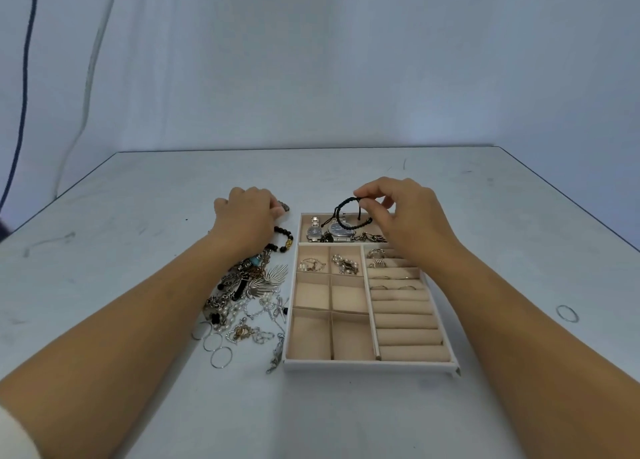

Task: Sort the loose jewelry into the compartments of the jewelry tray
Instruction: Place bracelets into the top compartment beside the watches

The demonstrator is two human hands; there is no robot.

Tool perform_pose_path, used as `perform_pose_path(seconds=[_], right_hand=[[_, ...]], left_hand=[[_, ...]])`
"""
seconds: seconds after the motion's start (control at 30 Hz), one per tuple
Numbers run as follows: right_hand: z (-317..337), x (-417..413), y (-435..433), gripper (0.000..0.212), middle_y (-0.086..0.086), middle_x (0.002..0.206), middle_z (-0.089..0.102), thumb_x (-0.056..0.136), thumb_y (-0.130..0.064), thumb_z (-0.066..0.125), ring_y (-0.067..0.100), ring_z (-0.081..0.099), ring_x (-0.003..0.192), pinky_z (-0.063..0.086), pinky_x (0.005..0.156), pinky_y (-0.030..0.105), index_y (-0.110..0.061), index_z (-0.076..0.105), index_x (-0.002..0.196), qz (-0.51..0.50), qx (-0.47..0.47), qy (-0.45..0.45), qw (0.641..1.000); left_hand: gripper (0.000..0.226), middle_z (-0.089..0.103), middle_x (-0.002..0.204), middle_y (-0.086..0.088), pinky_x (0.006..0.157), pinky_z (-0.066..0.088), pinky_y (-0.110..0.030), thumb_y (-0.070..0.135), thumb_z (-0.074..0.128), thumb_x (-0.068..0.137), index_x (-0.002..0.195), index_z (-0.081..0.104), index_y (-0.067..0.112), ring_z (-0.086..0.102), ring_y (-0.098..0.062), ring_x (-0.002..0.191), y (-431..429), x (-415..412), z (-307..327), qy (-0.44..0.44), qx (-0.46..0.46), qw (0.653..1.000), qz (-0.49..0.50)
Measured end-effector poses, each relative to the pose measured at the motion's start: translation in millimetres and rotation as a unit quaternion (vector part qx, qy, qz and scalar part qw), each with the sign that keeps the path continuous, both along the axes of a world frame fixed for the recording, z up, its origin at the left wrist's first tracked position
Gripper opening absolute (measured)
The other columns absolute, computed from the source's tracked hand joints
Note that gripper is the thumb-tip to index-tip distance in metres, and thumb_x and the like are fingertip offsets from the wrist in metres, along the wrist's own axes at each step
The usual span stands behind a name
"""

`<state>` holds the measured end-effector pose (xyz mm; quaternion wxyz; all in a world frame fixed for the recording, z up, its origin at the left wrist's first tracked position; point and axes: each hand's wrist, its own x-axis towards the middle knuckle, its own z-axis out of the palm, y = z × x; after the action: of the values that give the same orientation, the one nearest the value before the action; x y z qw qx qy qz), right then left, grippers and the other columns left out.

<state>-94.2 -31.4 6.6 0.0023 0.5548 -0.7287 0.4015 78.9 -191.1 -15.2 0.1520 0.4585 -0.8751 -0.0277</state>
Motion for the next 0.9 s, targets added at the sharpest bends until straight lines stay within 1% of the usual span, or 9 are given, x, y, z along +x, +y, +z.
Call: perform_pose_path(seconds=[0.13, 0.23, 0.33, 0.43, 0.5, 0.63, 0.73, 0.83, 0.9], right_hand=[[3, 2, 3, 0.015, -0.016, 0.086, 0.062, 0.090, -0.018, 0.061, 0.005, 0.053, 0.069, 0.037, 0.062, 0.003, -0.024, 0.069, 0.101, 0.009, -0.019, -0.018, 1.000], [4, 3, 5, 0.016, -0.019, 0.079, 0.060, 0.089, -0.015, 0.062, 0.003, 0.052, 0.066, 0.037, 0.060, 0.002, -0.022, 0.070, 0.100, 0.014, -0.034, -0.038, 0.999], [6, 1, 7, 0.016, -0.023, 0.075, 0.057, 0.088, -0.014, 0.064, -0.004, 0.050, 0.063, 0.038, 0.062, 0.003, -0.021, 0.070, 0.100, 0.016, -0.043, -0.038, 0.998], [15, -5, 12, 0.015, -0.023, 0.075, 0.058, 0.087, -0.015, 0.065, -0.009, 0.051, 0.064, 0.038, 0.063, 0.003, -0.020, 0.071, 0.100, 0.006, -0.054, -0.029, 0.998], [22, -13, 17, 0.014, -0.024, 0.075, 0.059, 0.087, -0.017, 0.065, -0.010, 0.051, 0.064, 0.038, 0.063, 0.001, -0.021, 0.071, 0.099, -0.008, -0.055, -0.014, 0.998], [31, -30, 24, 0.014, -0.021, 0.073, 0.055, 0.087, -0.020, 0.064, -0.007, 0.053, 0.064, 0.036, 0.062, -0.001, -0.020, 0.071, 0.100, -0.037, -0.019, 0.034, 0.999], [29, -41, 29, 0.015, -0.016, 0.077, 0.055, 0.087, -0.022, 0.064, -0.005, 0.052, 0.066, 0.034, 0.061, -0.001, -0.021, 0.071, 0.100, -0.058, -0.007, 0.046, 0.997], [20, -46, 35, 0.013, -0.012, 0.082, 0.057, 0.087, -0.021, 0.064, -0.005, 0.052, 0.065, 0.033, 0.062, -0.003, -0.021, 0.071, 0.099, -0.071, -0.019, 0.037, 0.997], [14, -48, 38, 0.013, -0.009, 0.085, 0.058, 0.088, -0.020, 0.064, -0.005, 0.051, 0.065, 0.033, 0.063, -0.003, -0.019, 0.071, 0.098, -0.073, -0.023, 0.030, 0.997]], left_hand=[[0.012, 0.062, 0.087, 0.008, 0.082, 0.026, -0.036, 0.027, 0.044, 0.099, 0.094, 0.055, 0.027, 0.052, -0.019, 0.093, 5, 5, 8, 0.127, 0.000, 0.991, -0.045], [0.009, 0.058, 0.086, 0.010, 0.085, 0.036, -0.036, 0.022, 0.051, 0.096, 0.098, 0.061, 0.021, 0.050, -0.015, 0.091, 13, 10, 14, 0.217, -0.025, 0.970, -0.101], [0.012, 0.054, 0.091, 0.012, 0.078, 0.035, -0.021, 0.018, 0.057, 0.093, 0.103, 0.064, 0.018, 0.045, -0.004, 0.091, 23, 10, 20, 0.269, -0.034, 0.953, -0.134], [0.017, 0.061, 0.091, 0.013, 0.070, 0.037, -0.006, 0.012, 0.059, 0.092, 0.106, 0.065, 0.019, 0.051, 0.011, 0.075, 36, 6, 28, 0.300, -0.018, 0.939, -0.167], [0.019, 0.064, 0.091, 0.012, 0.065, 0.036, 0.000, 0.008, 0.058, 0.092, 0.106, 0.066, 0.018, 0.052, 0.018, 0.072, 45, 1, 34, 0.315, 0.002, 0.930, -0.189], [0.020, 0.063, 0.090, 0.023, 0.064, 0.042, -0.005, 0.011, 0.058, 0.092, 0.101, 0.065, 0.029, 0.057, 0.011, 0.083, 62, -13, 43, 0.344, 0.042, 0.914, -0.213], [0.021, 0.067, 0.088, 0.015, 0.063, 0.046, -0.008, 0.013, 0.060, 0.091, 0.095, 0.065, 0.032, 0.061, 0.000, 0.081, 73, -26, 45, 0.370, 0.088, 0.898, -0.223], [0.020, 0.069, 0.086, 0.010, 0.072, 0.055, -0.024, 0.014, 0.062, 0.090, 0.093, 0.066, 0.033, 0.064, -0.012, 0.082, 80, -40, 41, 0.377, 0.122, 0.888, -0.233], [0.019, 0.069, 0.085, 0.010, 0.074, 0.056, -0.028, 0.015, 0.062, 0.090, 0.093, 0.066, 0.033, 0.064, -0.013, 0.081, 81, -48, 34, 0.366, 0.140, 0.890, -0.233]])
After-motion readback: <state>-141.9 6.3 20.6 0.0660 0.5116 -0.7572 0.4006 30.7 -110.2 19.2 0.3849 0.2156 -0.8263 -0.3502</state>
